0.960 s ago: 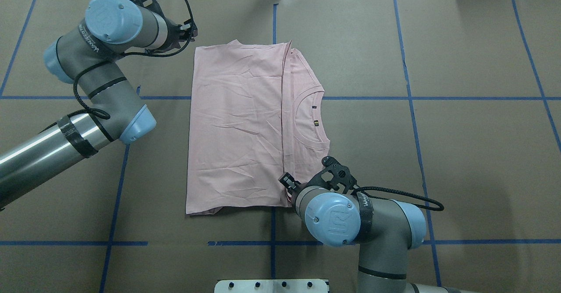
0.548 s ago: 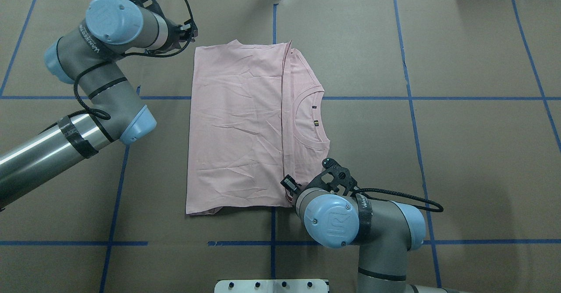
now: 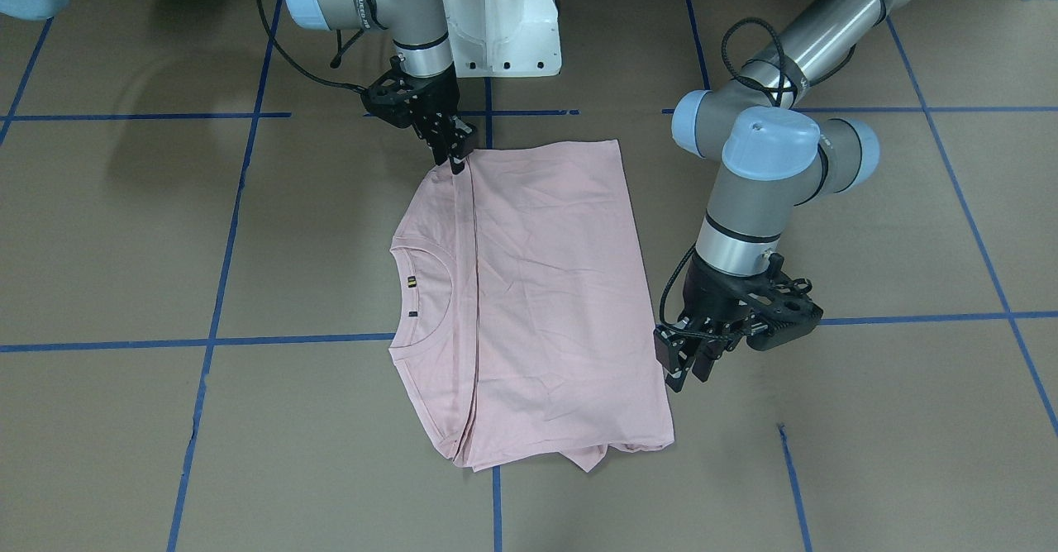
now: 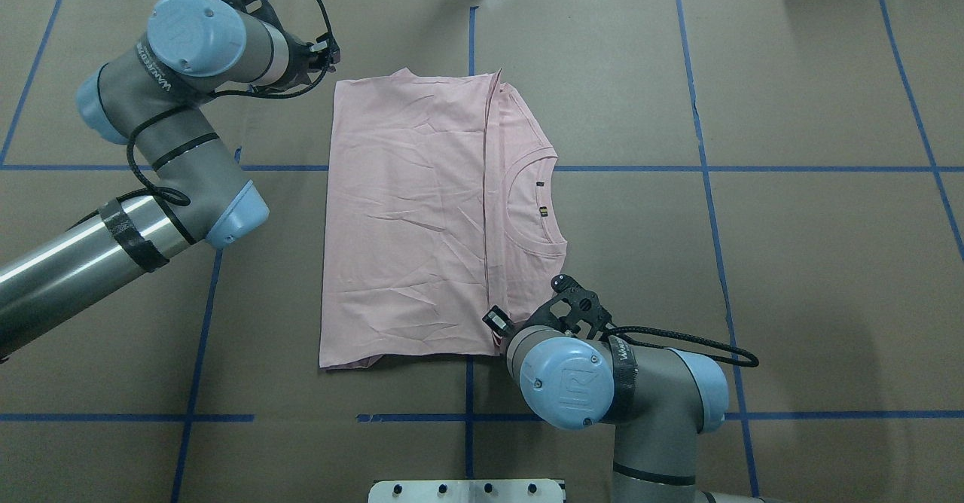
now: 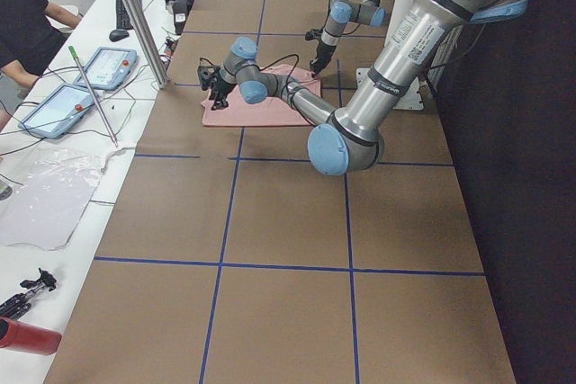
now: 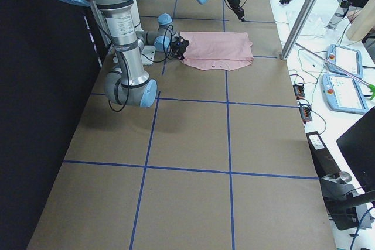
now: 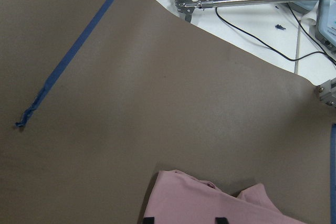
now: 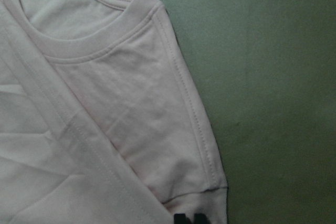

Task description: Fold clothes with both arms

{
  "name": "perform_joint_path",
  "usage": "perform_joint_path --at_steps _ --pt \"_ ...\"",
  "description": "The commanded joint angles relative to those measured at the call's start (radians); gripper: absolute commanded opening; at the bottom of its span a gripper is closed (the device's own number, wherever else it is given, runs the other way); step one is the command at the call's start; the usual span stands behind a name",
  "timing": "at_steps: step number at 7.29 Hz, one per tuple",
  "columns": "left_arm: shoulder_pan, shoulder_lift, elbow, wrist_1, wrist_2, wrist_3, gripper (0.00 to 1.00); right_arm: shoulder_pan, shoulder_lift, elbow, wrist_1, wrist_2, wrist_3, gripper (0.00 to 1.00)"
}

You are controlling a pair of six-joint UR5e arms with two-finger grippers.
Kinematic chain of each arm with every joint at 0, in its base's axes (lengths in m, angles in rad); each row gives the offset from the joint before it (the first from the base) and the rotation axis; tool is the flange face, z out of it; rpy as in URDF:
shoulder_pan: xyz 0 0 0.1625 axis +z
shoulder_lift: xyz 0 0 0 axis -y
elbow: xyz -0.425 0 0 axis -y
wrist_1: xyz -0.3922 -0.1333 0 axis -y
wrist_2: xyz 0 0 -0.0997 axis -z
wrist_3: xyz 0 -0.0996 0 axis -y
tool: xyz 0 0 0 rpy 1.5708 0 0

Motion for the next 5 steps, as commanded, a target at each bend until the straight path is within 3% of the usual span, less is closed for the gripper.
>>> perform_joint_path --at_steps 1,3,4,5 --pt "0.000 0.000 0.000 0.000 0.000 -0.001 0.50 -0.001 0.002 -0.001 -0.002 0.000 0.000 0.00" --pt "0.000 0.000 0.000 0.000 0.000 -0.001 0.50 -0.001 -0.003 0.009 -0.006 0.000 0.000 0.00" --pt "0.000 0.000 0.000 0.000 0.000 -0.007 0.50 0.000 0.022 0.022 -0.073 0.000 -0.008 0.00" --pt "0.002 0.000 0.000 0.000 0.000 -0.026 0.50 0.000 0.025 0.027 -0.092 0.000 -0.014 0.50"
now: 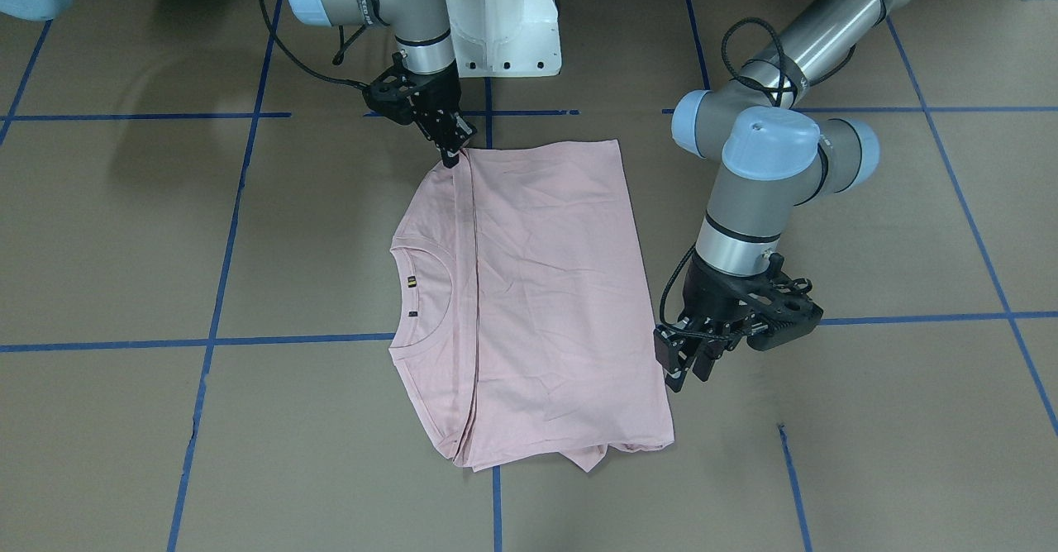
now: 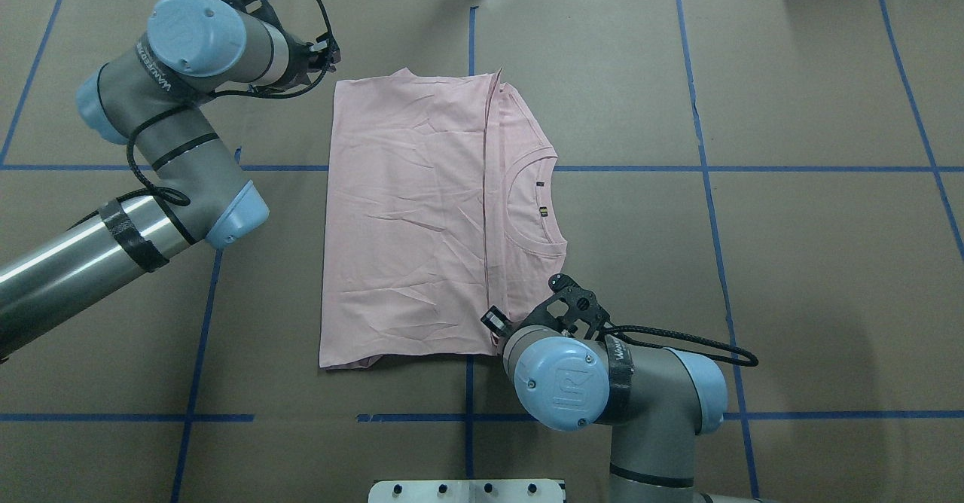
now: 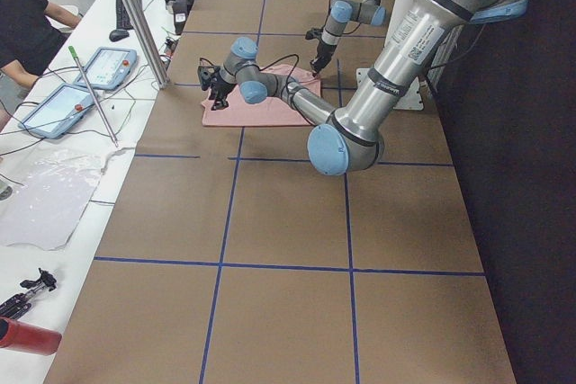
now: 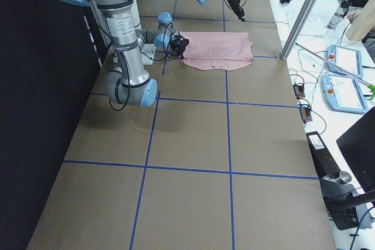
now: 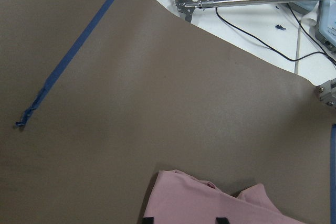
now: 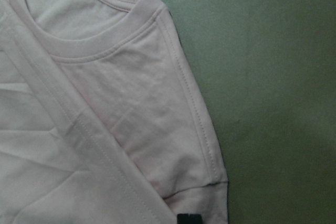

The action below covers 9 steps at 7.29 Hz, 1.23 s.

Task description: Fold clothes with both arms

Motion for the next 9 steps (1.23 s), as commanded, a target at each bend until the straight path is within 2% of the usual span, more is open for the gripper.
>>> perform_joint_path --at_steps 1,2,3,5,9 --pt "0.004 0.000 0.002 0.000 0.000 -0.018 0.50 0.001 0.015 0.007 -0.038 0.000 -0.013 0.76" --pt "0.004 0.000 0.000 0.000 0.000 -0.018 0.50 0.001 0.016 0.003 -0.040 -0.002 -0.015 0.92" --pt "0.004 0.000 0.000 0.000 0.000 -0.018 0.50 0.001 0.018 0.000 -0.040 -0.002 -0.015 0.95" --pt "0.004 0.000 0.000 0.002 0.000 -0.020 0.50 0.001 0.018 -0.008 -0.041 0.000 -0.015 0.94" --pt "0.007 0.000 0.000 0.000 -0.002 -0.047 0.51 0.001 0.038 -0.043 -0.041 0.002 -0.015 0.84"
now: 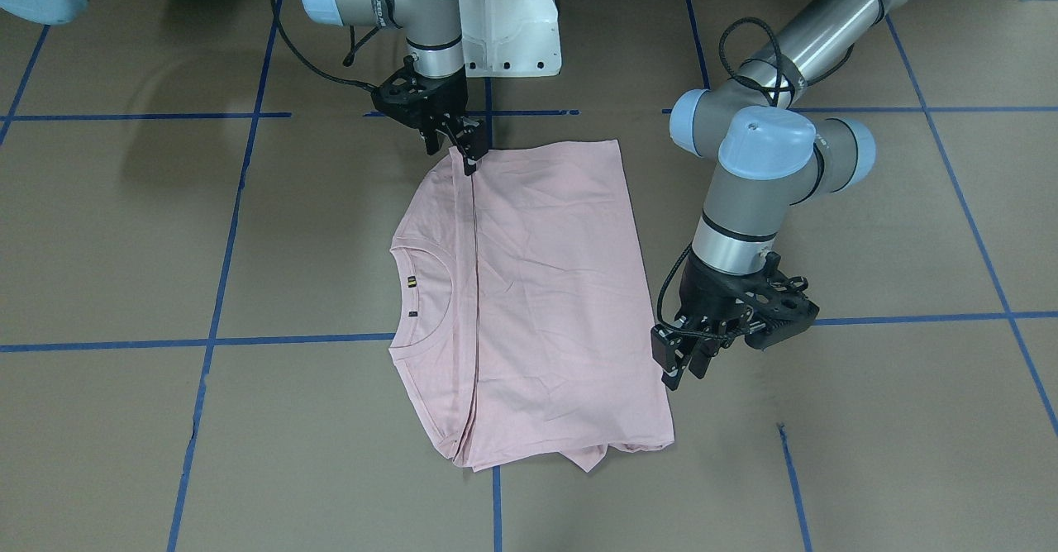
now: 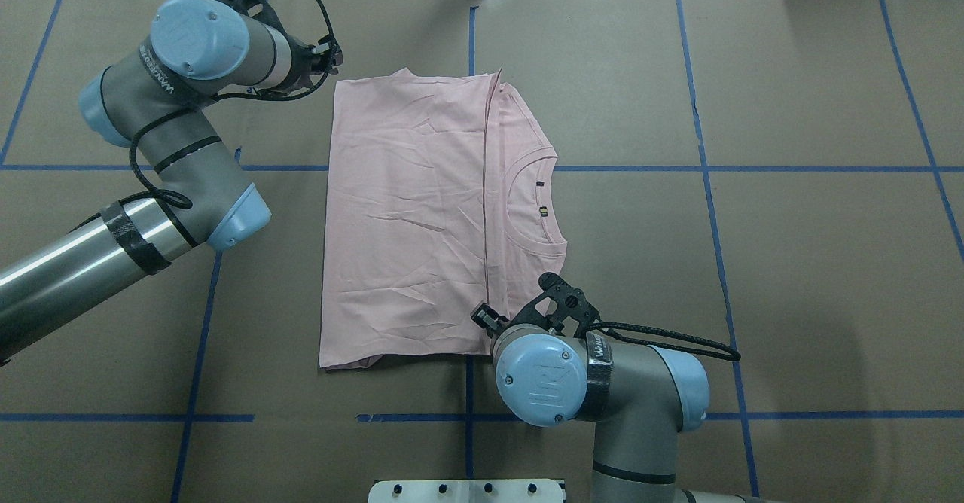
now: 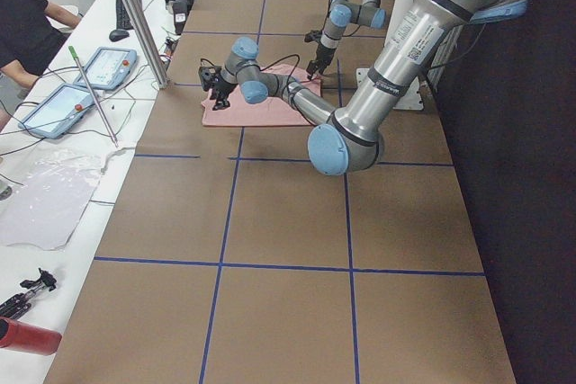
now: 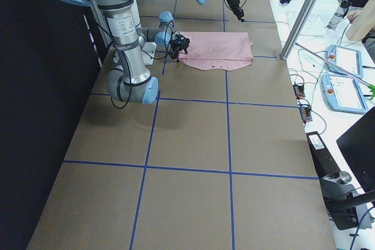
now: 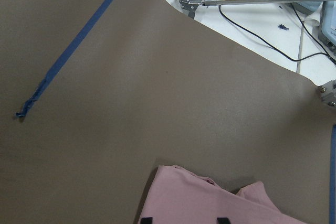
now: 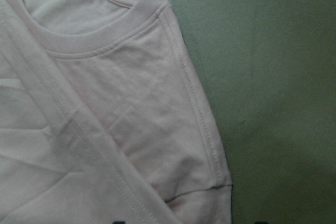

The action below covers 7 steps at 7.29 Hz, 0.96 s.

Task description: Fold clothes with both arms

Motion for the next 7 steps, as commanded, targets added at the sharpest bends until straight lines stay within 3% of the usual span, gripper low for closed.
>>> perform_joint_path --at_steps 1,2,3,5,7 --pt "0.001 0.000 0.001 0.000 -0.001 -0.018 0.51 0.000 0.001 -0.003 0.000 0.001 0.000 0.80" --pt "0.001 0.000 0.001 0.000 -0.001 -0.018 0.51 0.000 0.002 -0.005 0.000 0.001 0.002 0.65" --pt "0.003 0.000 -0.001 0.000 -0.001 -0.018 0.51 0.000 0.002 -0.009 0.000 0.001 0.003 0.39" --pt "0.001 0.000 -0.010 0.000 -0.001 -0.020 0.51 0.000 0.001 -0.011 0.000 0.001 0.005 0.00" --pt "0.001 0.000 -0.019 0.001 -0.001 -0.020 0.51 0.000 0.002 -0.010 -0.012 0.001 0.003 0.00"
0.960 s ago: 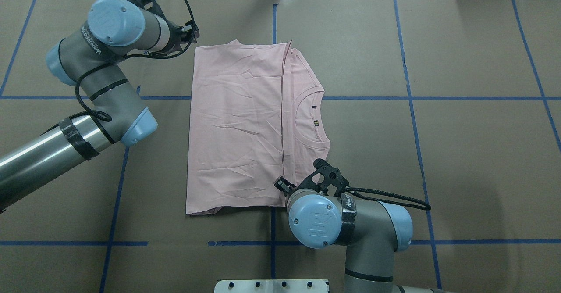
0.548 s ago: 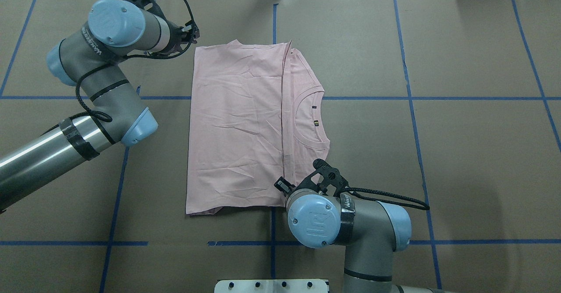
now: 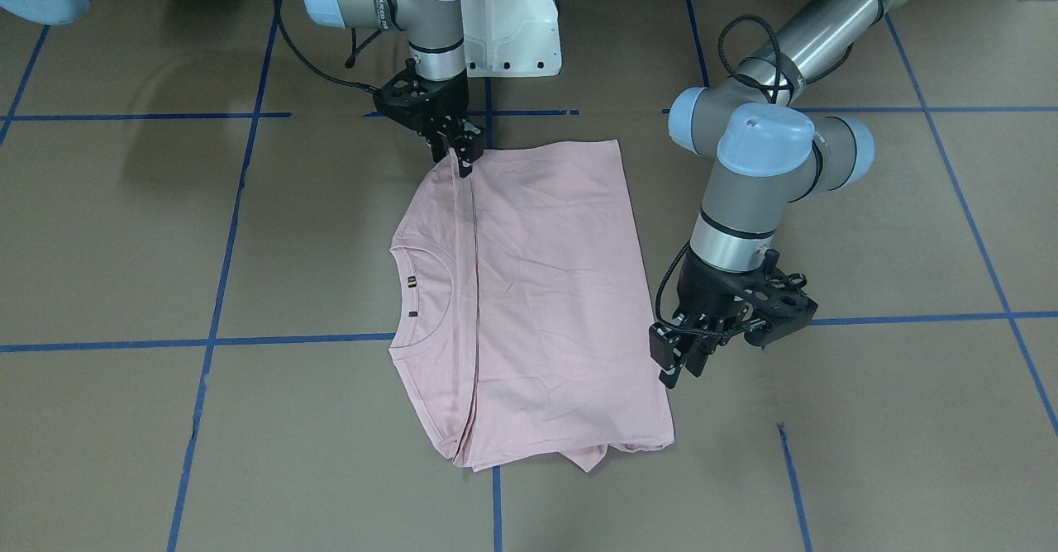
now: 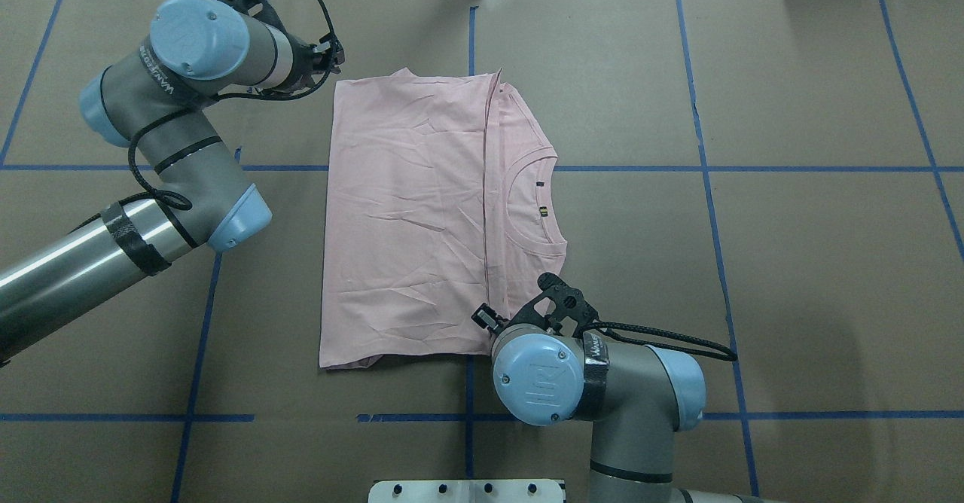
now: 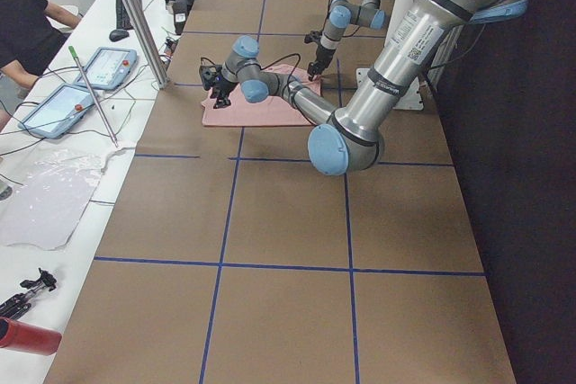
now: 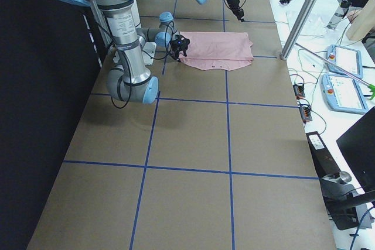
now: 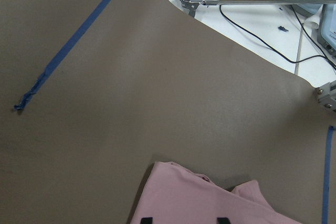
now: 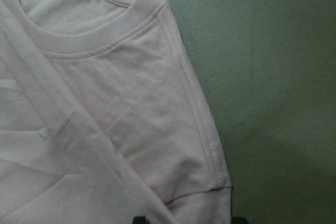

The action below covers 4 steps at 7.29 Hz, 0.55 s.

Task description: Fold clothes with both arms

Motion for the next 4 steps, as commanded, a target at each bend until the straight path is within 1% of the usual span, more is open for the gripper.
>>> perform_joint_path --at_steps 1,4 --pt "0.000 0.002 -0.013 0.003 0.000 0.000 0.51 0.000 0.005 0.004 -0.007 -0.001 0.000 0.00" --pt "0.000 0.002 -0.013 0.003 0.000 0.000 0.51 0.000 0.014 0.009 -0.040 -0.003 -0.002 0.00"
